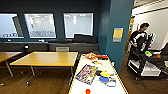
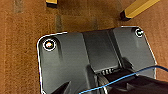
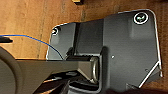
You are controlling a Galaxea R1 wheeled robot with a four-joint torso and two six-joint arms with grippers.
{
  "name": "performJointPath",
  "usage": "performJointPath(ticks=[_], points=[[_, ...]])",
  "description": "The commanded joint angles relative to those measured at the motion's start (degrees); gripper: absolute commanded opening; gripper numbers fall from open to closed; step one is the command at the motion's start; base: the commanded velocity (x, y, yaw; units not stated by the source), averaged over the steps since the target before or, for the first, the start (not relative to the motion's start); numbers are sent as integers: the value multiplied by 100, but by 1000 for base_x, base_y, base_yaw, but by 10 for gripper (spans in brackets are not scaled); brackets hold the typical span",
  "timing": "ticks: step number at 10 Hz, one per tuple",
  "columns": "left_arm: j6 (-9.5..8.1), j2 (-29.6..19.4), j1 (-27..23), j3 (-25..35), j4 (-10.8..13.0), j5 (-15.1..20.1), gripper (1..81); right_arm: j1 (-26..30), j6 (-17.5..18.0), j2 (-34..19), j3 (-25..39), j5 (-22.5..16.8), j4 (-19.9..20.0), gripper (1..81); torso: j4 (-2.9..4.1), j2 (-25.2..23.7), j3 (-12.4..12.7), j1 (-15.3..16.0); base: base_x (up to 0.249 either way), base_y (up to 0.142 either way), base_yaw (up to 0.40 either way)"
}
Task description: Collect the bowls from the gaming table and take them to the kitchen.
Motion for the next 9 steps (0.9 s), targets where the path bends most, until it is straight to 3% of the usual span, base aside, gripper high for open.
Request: performJointPath(ticks=[1, 5, 9], points=[[6, 15, -313, 32, 34, 254, 811, 268, 17, -1598, 2035, 185, -22, 811, 0, 0, 0, 0, 0, 0, 0], [6, 41, -287, 32, 34, 254, 811, 444, 8, -2849, 3463, 537, -22, 811, 0, 0, 0, 0, 0, 0, 0], [15, 129, -287, 32, 42, 254, 811, 785, 34, -3762, 4218, 679, 22, 811, 0, 0, 0, 0, 0, 0, 0]])
